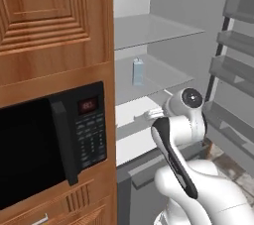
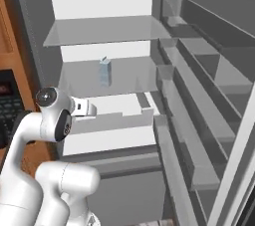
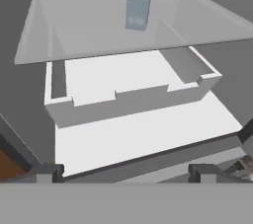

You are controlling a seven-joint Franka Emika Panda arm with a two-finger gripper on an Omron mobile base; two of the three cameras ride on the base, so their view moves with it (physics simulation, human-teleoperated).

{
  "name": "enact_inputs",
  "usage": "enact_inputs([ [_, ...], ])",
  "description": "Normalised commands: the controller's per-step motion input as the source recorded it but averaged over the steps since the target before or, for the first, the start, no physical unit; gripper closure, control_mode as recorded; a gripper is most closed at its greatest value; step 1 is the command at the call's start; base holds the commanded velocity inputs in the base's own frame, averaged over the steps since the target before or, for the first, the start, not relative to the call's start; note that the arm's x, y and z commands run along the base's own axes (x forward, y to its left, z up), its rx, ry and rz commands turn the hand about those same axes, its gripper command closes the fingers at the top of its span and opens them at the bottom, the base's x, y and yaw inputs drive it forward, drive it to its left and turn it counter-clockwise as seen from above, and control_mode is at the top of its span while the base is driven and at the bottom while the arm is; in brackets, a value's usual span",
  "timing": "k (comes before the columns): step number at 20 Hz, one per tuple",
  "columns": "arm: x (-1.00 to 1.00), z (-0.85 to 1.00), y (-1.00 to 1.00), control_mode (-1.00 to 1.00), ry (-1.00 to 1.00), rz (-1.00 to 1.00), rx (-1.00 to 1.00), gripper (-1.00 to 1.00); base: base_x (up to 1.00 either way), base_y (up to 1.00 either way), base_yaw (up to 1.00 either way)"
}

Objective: Take a sugar cube from the saucer and place it inside the coffee. Then, grab milk from the fridge and place it next to the coffee on the counter to sweeten the coffee.

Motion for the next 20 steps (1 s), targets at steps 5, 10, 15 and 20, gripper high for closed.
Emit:
enact_inputs([
  [5,0.00,0.00,0.00,1.00,0.00,0.00,0.00,-1.00,0.31,-0.51,0.09],
  [10,0.00,0.00,0.00,1.00,0.00,0.00,0.00,-1.00,0.31,-0.09,0.07],
  [15,0.00,0.00,0.00,1.00,0.00,0.00,0.00,-1.00,0.07,0.00,0.00],
  [20,-0.01,0.57,0.00,-1.00,-0.10,0.00,0.00,-1.00,0.00,0.00,0.00],
])
